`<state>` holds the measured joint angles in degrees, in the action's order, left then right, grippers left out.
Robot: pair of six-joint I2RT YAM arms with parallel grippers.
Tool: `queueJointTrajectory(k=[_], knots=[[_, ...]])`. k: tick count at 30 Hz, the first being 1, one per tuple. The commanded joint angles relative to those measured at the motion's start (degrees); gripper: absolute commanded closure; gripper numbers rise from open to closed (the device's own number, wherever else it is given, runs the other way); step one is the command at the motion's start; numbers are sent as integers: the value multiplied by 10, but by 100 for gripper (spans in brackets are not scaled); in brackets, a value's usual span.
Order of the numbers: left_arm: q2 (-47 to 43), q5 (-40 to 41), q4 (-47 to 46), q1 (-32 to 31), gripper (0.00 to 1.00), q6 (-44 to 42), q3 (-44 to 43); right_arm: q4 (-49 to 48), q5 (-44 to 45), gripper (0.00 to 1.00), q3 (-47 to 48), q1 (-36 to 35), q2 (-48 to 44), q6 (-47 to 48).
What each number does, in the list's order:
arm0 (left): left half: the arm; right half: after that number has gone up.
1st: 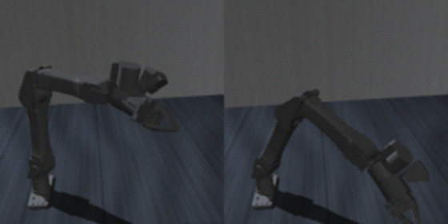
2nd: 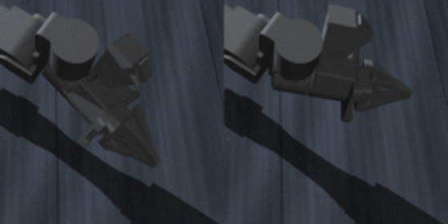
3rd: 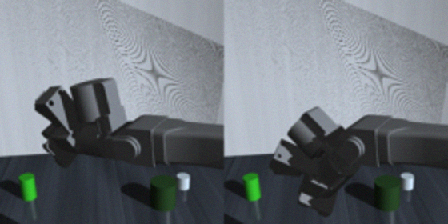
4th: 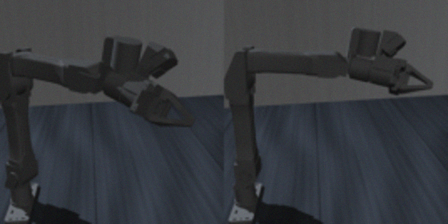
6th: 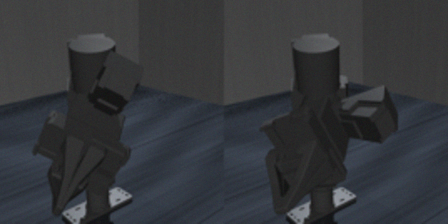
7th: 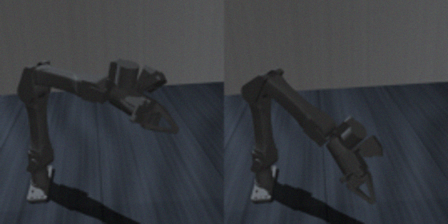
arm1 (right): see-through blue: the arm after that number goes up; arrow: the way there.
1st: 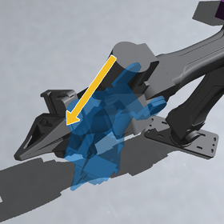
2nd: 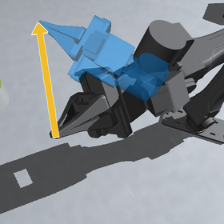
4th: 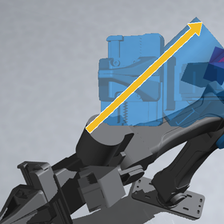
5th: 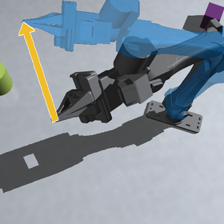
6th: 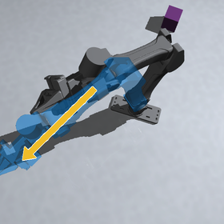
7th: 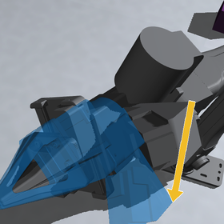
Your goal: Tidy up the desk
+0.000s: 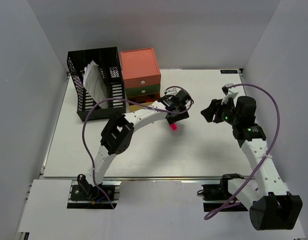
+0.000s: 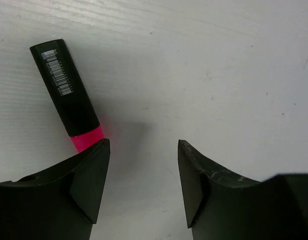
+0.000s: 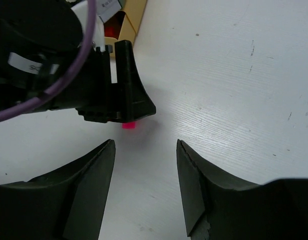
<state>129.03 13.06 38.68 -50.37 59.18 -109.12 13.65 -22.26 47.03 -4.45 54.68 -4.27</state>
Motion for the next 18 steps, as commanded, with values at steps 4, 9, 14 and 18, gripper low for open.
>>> queueJointTrajectory(k=[4, 9, 14, 18], knots=[[24, 86, 150, -16, 33, 82, -103, 0, -40, 41, 10, 17, -21, -8], [43, 124, 189, -21, 33, 105, -123, -1, -37, 40, 9, 23, -24, -6], [50, 154, 208, -21, 32, 118, -122, -4, -36, 40, 7, 26, -24, -6], [67, 166, 209, -21, 33, 120, -124, -5, -30, 39, 6, 27, -24, -5]])
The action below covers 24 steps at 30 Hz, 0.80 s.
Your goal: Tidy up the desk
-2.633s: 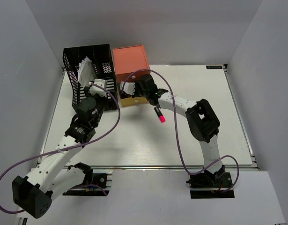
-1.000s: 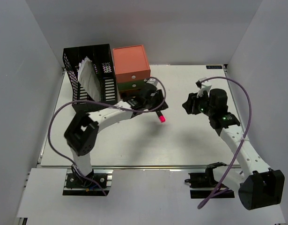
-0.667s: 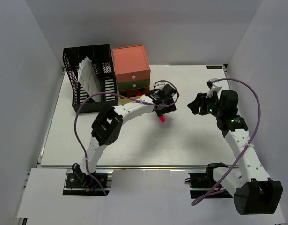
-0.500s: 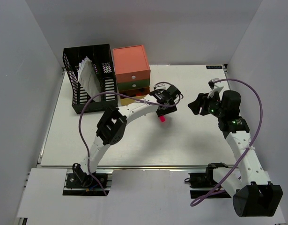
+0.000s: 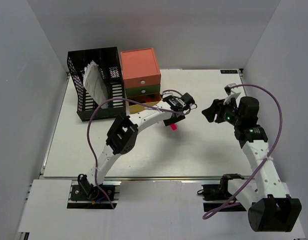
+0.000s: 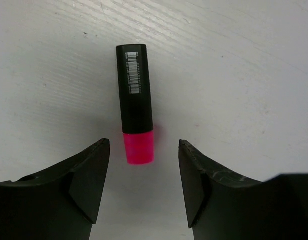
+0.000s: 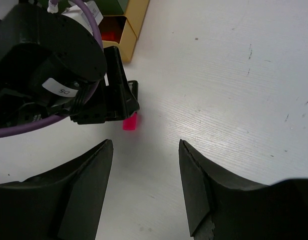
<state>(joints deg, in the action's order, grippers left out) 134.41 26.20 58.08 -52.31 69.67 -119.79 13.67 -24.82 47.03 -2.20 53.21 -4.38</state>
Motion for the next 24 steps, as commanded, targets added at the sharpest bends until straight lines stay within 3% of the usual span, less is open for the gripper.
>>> queueJointTrajectory(k=[1, 14, 24], knots=[[15, 36, 7, -2, 33, 15, -18, -6, -3, 39, 6, 4, -9, -3], [49, 37, -5, 9, 31, 4, -26, -13, 4, 39, 2, 10, -14, -1], [79, -4, 26, 9, 37, -8, -22, -19, 7, 39, -2, 12, -16, -3]])
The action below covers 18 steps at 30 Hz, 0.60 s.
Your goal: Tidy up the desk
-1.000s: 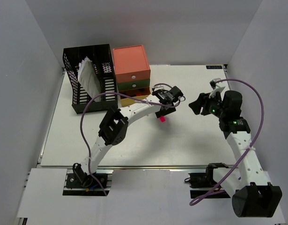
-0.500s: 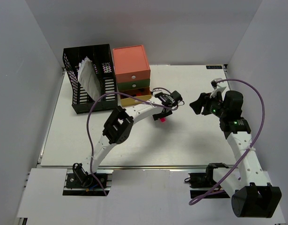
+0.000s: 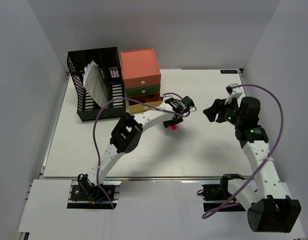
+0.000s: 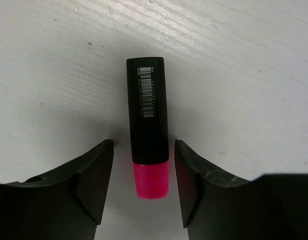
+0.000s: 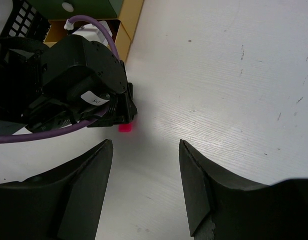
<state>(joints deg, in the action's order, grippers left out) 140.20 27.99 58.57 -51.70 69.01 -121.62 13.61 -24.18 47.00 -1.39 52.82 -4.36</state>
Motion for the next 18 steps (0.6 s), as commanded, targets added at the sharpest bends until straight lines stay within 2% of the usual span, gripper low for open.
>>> queueJointTrajectory(k=[1, 5, 9, 14, 15, 18], knots=[[23, -24, 25, 3, 38, -3, -4, -17, 1, 39, -2, 4, -11, -3], [18, -26, 36, 3, 45, -12, 24, -19, 2, 39, -4, 7, -12, -3], [2, -29, 36, 3, 47, -28, 67, -22, 0, 39, -6, 7, -12, -2], [-41, -48, -12, 3, 71, -76, 140, -24, -3, 39, -7, 6, -12, -3], [-55, -54, -27, 3, 79, -91, 168, -24, -4, 39, -8, 8, -12, -3], [-115, -65, -99, 3, 87, -152, 228, -26, -7, 39, -10, 7, -11, -3]])
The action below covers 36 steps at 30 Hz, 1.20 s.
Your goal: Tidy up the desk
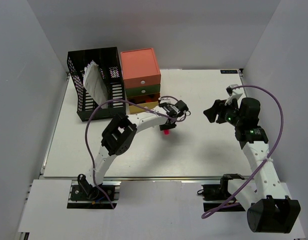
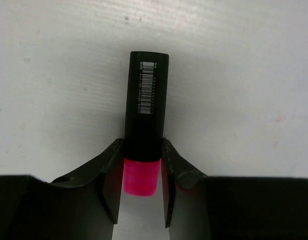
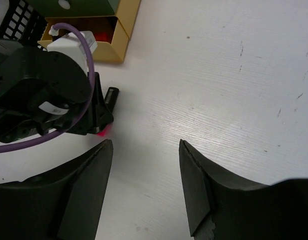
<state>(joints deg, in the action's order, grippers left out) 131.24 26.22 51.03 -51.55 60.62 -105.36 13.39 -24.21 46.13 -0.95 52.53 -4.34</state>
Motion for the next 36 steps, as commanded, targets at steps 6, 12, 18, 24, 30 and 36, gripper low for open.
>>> queueJointTrajectory(k=[6, 12, 18, 24, 30, 36], knots=[[-183, -104, -172, 7, 100, -117, 162, -28, -6, 39, -4, 21, -6, -1], [-339, -104, -319, 42, 100, 39, 287, -31, -2, 39, -8, 24, -3, 1], [-426, -26, -392, 85, 100, 272, 366, -31, 0, 39, -9, 29, -5, 1], [-427, 45, -364, 111, 100, 395, 365, -32, -1, 39, -10, 31, -7, 1], [-342, 87, -220, 129, 100, 462, 239, -33, -1, 39, -10, 32, -6, 2], [-264, 74, -139, 146, 100, 527, 150, -35, 5, 39, -10, 33, -7, 3]])
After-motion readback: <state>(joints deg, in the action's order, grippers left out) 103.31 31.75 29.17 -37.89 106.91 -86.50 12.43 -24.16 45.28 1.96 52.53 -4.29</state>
